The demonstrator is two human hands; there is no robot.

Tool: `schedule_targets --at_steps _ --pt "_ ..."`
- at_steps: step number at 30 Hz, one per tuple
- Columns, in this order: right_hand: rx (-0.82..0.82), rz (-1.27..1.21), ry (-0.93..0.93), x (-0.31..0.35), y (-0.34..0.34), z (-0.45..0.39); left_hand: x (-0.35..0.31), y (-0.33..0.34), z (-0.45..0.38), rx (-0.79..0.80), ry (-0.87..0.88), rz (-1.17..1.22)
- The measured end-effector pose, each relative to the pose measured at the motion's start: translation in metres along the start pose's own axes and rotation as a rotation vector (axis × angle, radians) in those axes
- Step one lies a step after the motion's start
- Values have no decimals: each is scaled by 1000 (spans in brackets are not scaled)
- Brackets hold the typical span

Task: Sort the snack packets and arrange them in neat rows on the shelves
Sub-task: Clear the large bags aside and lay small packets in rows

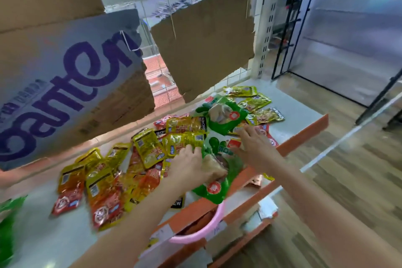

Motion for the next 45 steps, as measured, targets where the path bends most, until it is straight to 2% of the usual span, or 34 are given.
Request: schedule_targets --at_steps 3,6,11,15,18,22,28,31,33,35,37,39,42,45 --pt "17 -92 42 -11 -2 -27 -1 2 -5 82 -97 169" --pt "-38 -160 82 -17 -8 -56 1 3 -3 130 -130 401" --pt "-53 -114 116 -29 -6 -100 15 -7 12 34 -63 901" --pt "-10 18 170 -34 11 -119 41 -18 25 41 -186 1362" --pt "-36 -47 216 -36 14 -127 60 -15 27 32 -287 1506" --pt "-203 -6 107 -23 0 -111 76 -12 31 14 -315 1625" --pt "-321 -403 -48 32 -32 -69 98 -6 38 -40 -394 1714" --pt "-355 -685 -216 70 -44 -44 112 -9 50 -81 -425 1757" --pt "-242 -1075 -335 101 -46 -29 126 -10 58 -100 -452 1825" --pt "-42 -1270 -344 130 -30 -22 138 -13 70 -91 -435 1921" --pt "109 -1129 -355 158 -2 -21 151 -16 83 -93 -379 1999" --pt "193 -830 -354 185 32 -23 169 -18 99 -189 -333 1904" --pt "249 -587 -358 221 59 -18 206 -14 133 -360 -482 1549" --pt "339 -511 -458 265 75 -8 248 -8 170 -439 -588 1415"
Point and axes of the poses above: each hand's wrist, its own z-axis away from the middle knuckle, its own y-axis out of the palm, x = y × z, the point moved 4 cm from there along -z, towards the middle knuckle, and after that the axes turned 5 degrees about -y, right-handed, at the moved point
